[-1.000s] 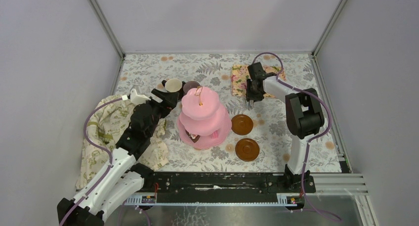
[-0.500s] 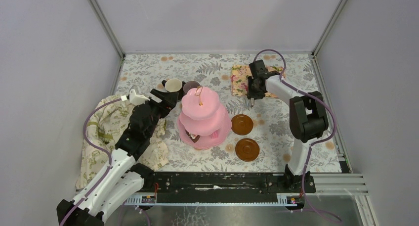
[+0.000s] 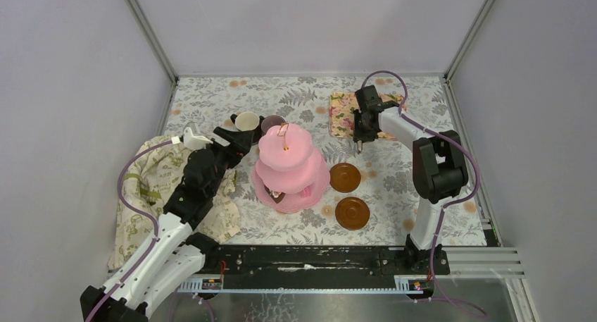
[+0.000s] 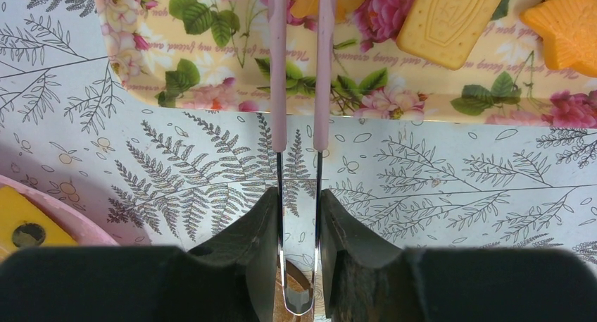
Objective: Serve the afternoon tea
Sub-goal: Pick up the desert from the tray.
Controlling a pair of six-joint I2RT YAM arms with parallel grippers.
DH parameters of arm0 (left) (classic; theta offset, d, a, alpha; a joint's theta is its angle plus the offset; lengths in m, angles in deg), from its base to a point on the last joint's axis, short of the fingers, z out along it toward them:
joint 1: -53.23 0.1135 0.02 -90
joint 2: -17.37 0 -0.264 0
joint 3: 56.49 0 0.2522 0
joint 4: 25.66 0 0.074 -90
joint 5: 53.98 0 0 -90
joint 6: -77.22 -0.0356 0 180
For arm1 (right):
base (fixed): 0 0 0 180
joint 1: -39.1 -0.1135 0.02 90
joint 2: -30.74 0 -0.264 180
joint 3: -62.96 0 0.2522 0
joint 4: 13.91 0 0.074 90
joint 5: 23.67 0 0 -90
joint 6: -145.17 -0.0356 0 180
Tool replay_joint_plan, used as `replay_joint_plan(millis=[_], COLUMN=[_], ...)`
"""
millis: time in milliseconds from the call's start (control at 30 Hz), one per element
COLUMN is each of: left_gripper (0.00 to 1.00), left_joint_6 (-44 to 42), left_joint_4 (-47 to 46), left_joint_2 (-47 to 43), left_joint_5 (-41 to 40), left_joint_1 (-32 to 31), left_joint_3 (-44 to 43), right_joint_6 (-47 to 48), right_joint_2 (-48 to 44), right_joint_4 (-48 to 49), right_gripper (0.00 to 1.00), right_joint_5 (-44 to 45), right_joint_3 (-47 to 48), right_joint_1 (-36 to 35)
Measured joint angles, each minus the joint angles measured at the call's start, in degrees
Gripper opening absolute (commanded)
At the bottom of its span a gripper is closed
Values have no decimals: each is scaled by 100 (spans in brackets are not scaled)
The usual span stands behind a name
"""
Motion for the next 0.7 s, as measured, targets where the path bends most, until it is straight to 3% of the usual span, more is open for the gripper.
replay_joint_plan(millis=[700], left_gripper=[87], left_joint_6=[2], left_joint_4=[9], left_joint_2=[-131], left_joint_5=[0], left_joint_1=[0], left_joint_3=[0], right_joint_6=[0], right_joint_2=[0], right_joint_4=[-111], right_gripper=[39], right_joint_5=[111], right_joint_3=[0], right_joint_1=[2])
